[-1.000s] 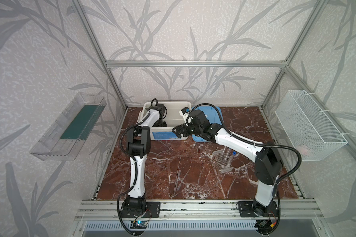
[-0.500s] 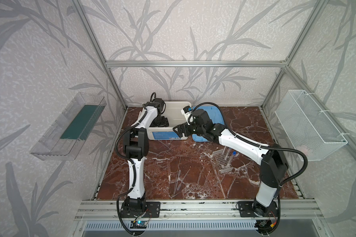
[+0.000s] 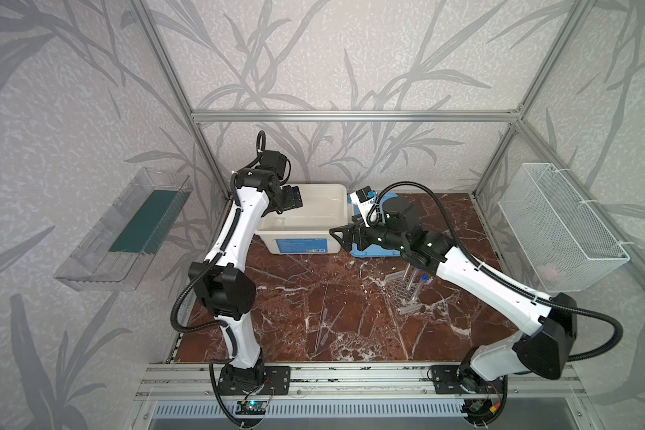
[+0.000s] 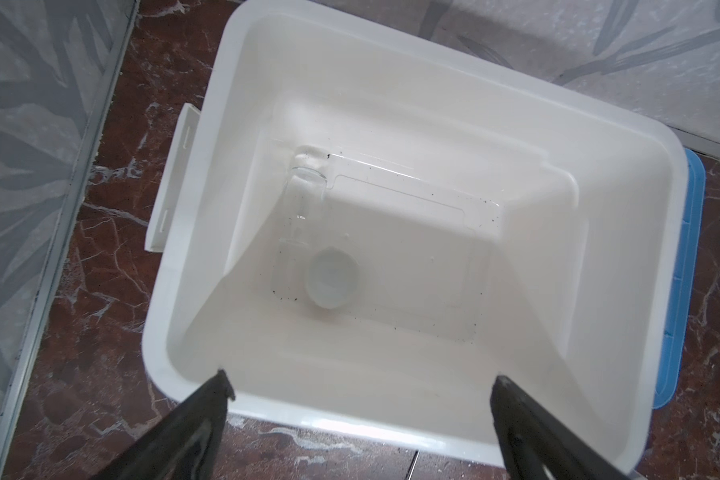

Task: Organize the chemistry lab equipment
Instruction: 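Move the left gripper to the glass rod while the right gripper draws back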

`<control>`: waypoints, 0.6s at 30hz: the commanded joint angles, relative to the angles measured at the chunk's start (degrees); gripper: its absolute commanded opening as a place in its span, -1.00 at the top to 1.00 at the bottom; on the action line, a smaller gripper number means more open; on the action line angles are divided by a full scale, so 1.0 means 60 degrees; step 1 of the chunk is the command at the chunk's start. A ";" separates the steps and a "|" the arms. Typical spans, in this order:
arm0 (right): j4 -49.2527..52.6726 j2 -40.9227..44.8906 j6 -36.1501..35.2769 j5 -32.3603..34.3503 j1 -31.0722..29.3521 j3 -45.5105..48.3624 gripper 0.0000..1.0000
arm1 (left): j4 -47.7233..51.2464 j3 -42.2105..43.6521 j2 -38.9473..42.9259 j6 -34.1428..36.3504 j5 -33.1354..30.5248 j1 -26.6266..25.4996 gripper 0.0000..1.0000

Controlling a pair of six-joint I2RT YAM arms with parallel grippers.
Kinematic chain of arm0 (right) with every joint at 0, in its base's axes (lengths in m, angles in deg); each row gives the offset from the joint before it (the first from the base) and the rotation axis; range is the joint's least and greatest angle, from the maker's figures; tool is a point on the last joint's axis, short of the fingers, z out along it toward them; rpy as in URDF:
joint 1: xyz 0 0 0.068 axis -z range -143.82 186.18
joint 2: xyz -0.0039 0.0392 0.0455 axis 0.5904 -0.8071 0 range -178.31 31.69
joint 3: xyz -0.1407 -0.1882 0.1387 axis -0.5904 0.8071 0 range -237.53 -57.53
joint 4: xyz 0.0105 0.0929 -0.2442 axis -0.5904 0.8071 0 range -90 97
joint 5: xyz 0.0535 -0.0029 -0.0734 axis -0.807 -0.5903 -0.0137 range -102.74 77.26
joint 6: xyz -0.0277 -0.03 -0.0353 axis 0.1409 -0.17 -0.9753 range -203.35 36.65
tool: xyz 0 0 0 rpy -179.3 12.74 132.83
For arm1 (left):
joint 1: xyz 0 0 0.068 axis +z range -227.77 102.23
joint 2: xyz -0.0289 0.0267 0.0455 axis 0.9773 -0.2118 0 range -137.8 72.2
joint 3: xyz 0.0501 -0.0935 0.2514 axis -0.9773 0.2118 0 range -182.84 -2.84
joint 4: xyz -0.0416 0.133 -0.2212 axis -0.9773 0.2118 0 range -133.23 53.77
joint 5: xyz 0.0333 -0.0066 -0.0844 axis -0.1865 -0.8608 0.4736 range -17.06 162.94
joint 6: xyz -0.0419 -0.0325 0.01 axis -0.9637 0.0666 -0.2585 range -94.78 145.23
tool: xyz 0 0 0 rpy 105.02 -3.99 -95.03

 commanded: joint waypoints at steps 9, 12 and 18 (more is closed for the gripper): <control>0.1208 0.2375 -0.0699 -0.0946 0.0033 0.3102 -0.98 | 0.0118 0.3469 0.3883 0.0241 0.0011 -0.2160 -0.96; 0.1095 0.2622 -0.0712 -0.1077 0.0018 0.3757 -0.98 | -0.0071 0.4682 0.4407 -0.0282 0.0488 -0.2711 -0.98; 0.0863 0.2813 -0.0528 -0.1033 -0.0023 0.4643 -0.98 | -0.1441 0.7504 0.4945 -0.1711 0.0944 -0.3595 -0.87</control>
